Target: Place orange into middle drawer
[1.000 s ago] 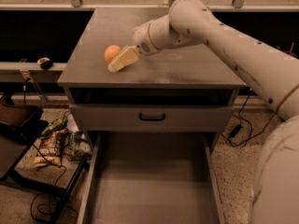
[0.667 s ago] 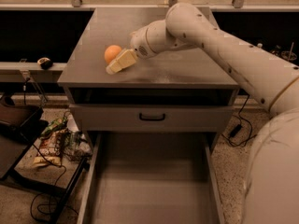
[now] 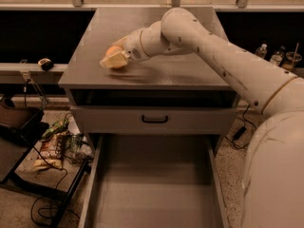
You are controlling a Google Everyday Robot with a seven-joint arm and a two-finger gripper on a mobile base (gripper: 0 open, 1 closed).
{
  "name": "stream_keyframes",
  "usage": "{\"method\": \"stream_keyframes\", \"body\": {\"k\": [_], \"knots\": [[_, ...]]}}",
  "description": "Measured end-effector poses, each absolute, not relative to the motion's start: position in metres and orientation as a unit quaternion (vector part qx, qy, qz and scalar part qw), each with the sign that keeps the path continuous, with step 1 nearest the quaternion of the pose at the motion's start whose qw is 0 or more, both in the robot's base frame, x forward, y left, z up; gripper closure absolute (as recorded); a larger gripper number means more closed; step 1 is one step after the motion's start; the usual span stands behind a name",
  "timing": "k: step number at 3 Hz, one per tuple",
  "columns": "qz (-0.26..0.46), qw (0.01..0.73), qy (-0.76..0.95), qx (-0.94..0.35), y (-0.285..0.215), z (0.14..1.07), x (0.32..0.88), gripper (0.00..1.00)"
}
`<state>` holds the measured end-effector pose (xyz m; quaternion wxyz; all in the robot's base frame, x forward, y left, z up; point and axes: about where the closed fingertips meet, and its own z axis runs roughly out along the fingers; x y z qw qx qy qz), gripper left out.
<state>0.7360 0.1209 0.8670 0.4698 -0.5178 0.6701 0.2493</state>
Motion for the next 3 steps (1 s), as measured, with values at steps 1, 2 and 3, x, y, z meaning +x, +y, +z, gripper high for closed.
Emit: {"method": "stream_keyframes", "body": {"k": [1,2,3], "knots": [[0.253,0.469,0.659,-0.531,0.1418,0.8744,0.7347,0.63],[0.253,0.469,0.658,-0.532,0.1431,0.8745,0.7345,0.86],[0.253,0.469,0.658,-0.532,0.1431,0.8746,0.7346,1.0]]}}
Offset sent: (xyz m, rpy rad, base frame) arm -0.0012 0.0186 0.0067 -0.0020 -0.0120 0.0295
